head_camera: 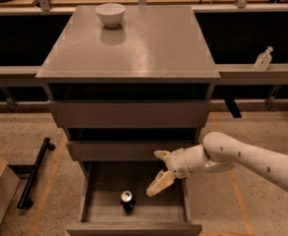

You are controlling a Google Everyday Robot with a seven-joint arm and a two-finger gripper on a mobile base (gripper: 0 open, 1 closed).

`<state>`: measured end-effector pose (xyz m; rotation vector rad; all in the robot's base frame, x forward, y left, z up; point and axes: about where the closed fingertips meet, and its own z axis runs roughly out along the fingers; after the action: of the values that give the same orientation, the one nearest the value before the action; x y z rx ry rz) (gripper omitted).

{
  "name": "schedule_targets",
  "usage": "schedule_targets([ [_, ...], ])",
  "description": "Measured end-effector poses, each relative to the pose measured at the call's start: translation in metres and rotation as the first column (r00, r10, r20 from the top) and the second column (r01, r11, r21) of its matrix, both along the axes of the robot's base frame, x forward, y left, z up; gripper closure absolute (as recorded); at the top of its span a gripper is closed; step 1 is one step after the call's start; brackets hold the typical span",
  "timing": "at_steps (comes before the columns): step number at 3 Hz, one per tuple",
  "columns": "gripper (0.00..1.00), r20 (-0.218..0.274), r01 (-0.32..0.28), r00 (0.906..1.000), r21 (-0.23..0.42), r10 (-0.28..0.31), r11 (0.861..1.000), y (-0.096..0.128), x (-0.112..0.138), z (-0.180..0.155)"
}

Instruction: Pick pepsi can from bottom drawer and place on counter

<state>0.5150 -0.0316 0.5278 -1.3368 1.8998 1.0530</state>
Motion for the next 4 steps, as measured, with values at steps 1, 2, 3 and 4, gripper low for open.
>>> schedule_targets([
  [1,0.0,0.0,0.0,1.0,0.0,0.0,1.0,0.0,0.0,0.0],
  [2,0.0,-0.009,-0.003,1.0,0.03,0.003,1.0,0.013,0.002,-0.022],
  [3,0.0,0.007,-0.013,0.9999,0.052,0.013,0.999,0.033,0.012,-0.056],
  [4,0.0,0.047,0.007,0.9989,0.012,-0.007,1.0,0.059,0.035,-0.125],
])
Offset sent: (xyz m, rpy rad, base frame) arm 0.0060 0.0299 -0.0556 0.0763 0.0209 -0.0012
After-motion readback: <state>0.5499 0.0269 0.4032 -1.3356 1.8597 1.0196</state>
